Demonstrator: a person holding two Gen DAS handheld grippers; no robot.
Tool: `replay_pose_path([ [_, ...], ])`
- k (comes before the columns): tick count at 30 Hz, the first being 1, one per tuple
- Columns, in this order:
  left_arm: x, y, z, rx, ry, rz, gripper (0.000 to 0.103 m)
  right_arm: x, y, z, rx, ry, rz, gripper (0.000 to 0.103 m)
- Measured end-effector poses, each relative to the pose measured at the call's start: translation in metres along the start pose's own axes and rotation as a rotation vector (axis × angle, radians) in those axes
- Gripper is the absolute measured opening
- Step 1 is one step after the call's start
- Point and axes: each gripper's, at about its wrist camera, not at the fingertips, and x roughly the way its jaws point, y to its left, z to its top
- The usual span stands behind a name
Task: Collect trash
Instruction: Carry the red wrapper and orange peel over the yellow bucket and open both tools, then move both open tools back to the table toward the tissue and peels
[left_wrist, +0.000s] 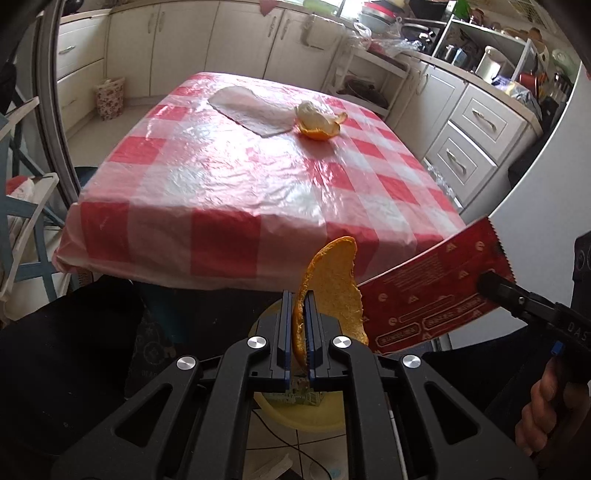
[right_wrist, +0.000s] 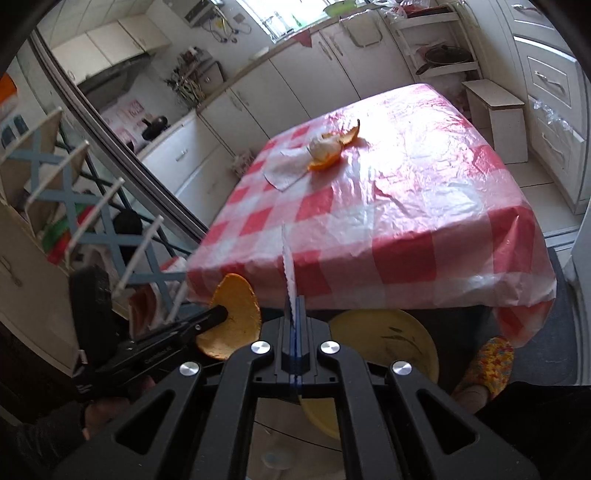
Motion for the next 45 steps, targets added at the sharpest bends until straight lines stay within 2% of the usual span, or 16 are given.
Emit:
replay_pose_path([
  [10, 0.031, -0.012, -0.014, 0.049, 0.119, 0.006, 0.007, 0.033, 0.004, -0.02, -0.089, 0.142, -0.134, 0.001],
  [13, 0.04, -0.009, -0.019, 0.033, 0.17, -0.017, 0.013, 0.041, -0.001, -0.024, -0.074, 0.179, -0.159, 0.001],
  [19, 0.033, -0.005, -0.02, 0.013, 0.149, -0.015, 0.029, 0.044, -0.009, -0.025, -0.034, 0.197, -0.173, 0.001],
  [20, 0.031, -0.005, -0.019, 0.011, 0.143, -0.014, 0.03, 0.043, -0.009, -0.025, -0.03, 0.196, -0.174, 0.004],
  [21, 0.029, -0.004, -0.019, 0.007, 0.137, -0.013, 0.03, 0.043, -0.01, -0.025, -0.025, 0.197, -0.173, 0.025],
  [23, 0.025, -0.004, -0.018, 0.004, 0.123, -0.007, 0.032, 0.04, -0.01, -0.024, -0.021, 0.177, -0.176, 0.051],
  [36, 0.001, -0.013, -0.014, 0.072, 0.016, 0.051, 0.041, 0.037, -0.006, -0.02, -0.025, 0.147, -0.165, 0.051],
  [45, -0.002, -0.014, -0.012, 0.087, -0.008, 0.076, 0.047, 0.037, -0.003, -0.018, -0.028, 0.137, -0.158, 0.054],
])
